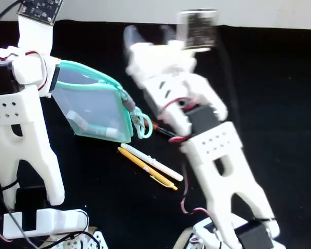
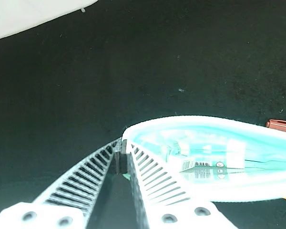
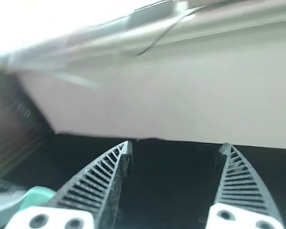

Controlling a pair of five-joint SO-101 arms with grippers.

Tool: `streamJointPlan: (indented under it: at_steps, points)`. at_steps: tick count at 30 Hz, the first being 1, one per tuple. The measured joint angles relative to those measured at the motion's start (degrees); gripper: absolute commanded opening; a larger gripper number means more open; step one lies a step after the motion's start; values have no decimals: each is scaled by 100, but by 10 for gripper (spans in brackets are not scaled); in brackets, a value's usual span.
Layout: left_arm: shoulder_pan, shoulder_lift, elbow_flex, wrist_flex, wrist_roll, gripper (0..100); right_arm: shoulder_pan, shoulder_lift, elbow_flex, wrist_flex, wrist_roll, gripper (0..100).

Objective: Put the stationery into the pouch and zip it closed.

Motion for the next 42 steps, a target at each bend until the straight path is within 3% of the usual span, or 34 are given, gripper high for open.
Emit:
streamJointPlan:
  at_steps: [3, 7, 15, 22, 28, 36, 38, 41, 42]
  points:
    - [0, 0, 0, 0, 0, 7, 554, -193, 0, 440, -422, 281]
    - [0, 0, 0, 0, 0, 7, 1143, -316, 141, 958, -53, 281]
    - [0, 0, 0, 0, 0, 7, 1134, -334, 2215, 1037, 2646, 281]
    - [0, 0, 0, 0, 0, 7, 818, -334, 4105, 334, 4862, 281]
    - [0, 0, 0, 0, 0, 7, 791, 246, 4563, -352, 5495, 281]
    - [0, 0, 0, 0, 0, 7, 686, 1433, 4563, -1090, 5609, 279]
    - [0, 0, 0, 0, 0, 7, 598, 1626, 4563, -1134, 5618, 238]
    - [0, 0, 0, 0, 0, 7, 545, 1732, 4554, -1169, 5758, 28]
    - [0, 0, 0, 0, 0, 7, 536, 1749, 4554, -1213, 5864, 0]
